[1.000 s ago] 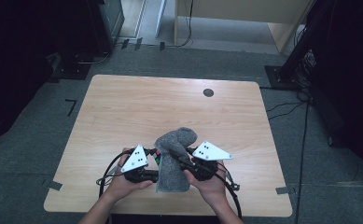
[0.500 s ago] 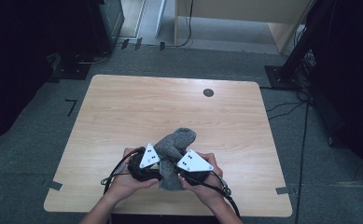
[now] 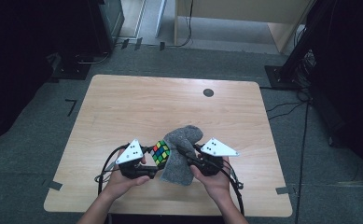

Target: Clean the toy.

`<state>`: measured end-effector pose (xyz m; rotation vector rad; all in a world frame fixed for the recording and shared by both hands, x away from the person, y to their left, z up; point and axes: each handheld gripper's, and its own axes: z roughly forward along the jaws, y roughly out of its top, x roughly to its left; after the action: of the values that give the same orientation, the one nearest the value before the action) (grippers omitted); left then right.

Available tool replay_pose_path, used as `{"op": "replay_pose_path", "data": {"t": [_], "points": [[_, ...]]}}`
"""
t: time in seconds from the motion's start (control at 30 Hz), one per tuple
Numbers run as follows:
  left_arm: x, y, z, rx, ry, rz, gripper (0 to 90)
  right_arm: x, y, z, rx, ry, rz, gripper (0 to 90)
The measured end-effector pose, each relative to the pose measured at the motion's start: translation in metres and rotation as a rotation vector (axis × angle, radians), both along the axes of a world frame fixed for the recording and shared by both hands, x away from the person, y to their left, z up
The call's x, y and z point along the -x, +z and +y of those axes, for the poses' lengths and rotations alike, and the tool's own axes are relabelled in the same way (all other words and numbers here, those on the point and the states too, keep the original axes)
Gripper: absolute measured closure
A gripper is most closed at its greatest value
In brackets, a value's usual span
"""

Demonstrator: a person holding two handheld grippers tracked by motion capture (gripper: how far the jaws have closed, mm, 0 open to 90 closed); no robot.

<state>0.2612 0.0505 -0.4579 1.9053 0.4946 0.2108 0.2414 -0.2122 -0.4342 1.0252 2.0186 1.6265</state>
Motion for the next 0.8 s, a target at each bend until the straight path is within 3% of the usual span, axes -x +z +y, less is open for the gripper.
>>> {"op": "replay_pose_path", "data": {"t": [0.1, 0.13, 0.2, 0.33, 0.43, 0.57, 0.63, 0.7, 0.8], "points": [[0.005, -0.002, -0.007, -0.045, -0.014, -0.032, 34.0, 0.006, 0.005, 0.006, -0.042, 0.05, -0.028, 67.2], [0.006, -0.002, -0.008, -0.044, -0.02, -0.04, 34.1, 0.009, 0.007, 0.01, -0.035, 0.074, -0.05, 67.1], [0.007, -0.001, -0.008, -0.045, -0.006, -0.058, 34.0, 0.012, 0.008, 0.016, 0.012, 0.065, -0.089, 67.0], [0.004, 0.002, 0.0, -0.008, 0.013, -0.053, 34.1, 0.003, 0.0, 0.007, 0.031, -0.003, -0.048, 67.4], [0.003, 0.002, 0.001, -0.002, 0.017, -0.053, 34.1, -0.001, -0.004, -0.002, -0.007, -0.022, 0.001, 67.6], [0.007, -0.002, -0.007, -0.058, 0.004, -0.077, 34.1, 0.008, 0.006, 0.009, -0.037, 0.057, -0.047, 67.3], [0.009, -0.002, -0.009, -0.059, -0.002, -0.085, 34.0, 0.013, 0.009, 0.018, -0.011, 0.087, -0.082, 67.3], [0.008, 0.0, -0.007, -0.046, 0.0, -0.089, 34.1, 0.013, 0.009, 0.017, -0.007, 0.07, -0.089, 67.2], [0.007, 0.002, -0.001, -0.023, 0.015, -0.088, 34.0, 0.004, 0.001, 0.008, -0.006, 0.008, -0.034, 67.3]]}}
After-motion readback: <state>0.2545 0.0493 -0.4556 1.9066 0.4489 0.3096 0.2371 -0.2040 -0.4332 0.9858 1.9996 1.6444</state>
